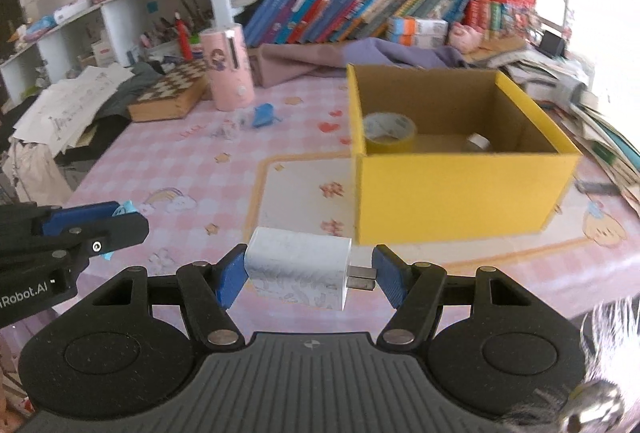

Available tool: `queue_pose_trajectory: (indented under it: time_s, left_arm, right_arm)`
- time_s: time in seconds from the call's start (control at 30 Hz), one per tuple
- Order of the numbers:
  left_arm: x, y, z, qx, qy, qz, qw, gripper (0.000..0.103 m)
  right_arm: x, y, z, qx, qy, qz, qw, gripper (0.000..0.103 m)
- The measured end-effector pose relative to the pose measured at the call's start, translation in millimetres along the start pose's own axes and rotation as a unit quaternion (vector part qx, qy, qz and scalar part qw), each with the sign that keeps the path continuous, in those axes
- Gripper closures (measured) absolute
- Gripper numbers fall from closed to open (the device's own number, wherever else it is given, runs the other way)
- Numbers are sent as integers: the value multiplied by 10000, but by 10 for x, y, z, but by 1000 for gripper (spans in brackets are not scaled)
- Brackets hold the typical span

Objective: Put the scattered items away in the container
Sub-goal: 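Carry the whistle and charger over to the yellow box with both tools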

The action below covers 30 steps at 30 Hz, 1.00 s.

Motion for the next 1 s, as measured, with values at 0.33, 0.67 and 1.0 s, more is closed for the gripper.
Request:
queue_pose_trajectory:
  time_s: [0.33, 0.67, 1.0]
  left_arm:
    - [-188, 33, 417, -362, 581, -220, 9974, 80]
    - [-337, 0, 839, -686, 1019, -288, 9920, 80]
    - [-517, -96, 1105, -838, 1183, -285, 9890, 80]
  right_arm:
    - [229, 263, 393, -448, 469, -78, 9979, 38]
    - [399, 368, 809, -824, 841, -43, 9930, 38]
    - [423, 334, 1110, -922, 994, 22, 9908, 38]
Point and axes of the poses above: each gripper's, at about its wrist camera, not at the fingertips, and x roughly against the way its jaws point, z to its right, y to its underside, the point moved 4 cm from there along -x, roughly the way its jaws point, and after that the axes turned 6 degrees about x, right-handed, at the moved point
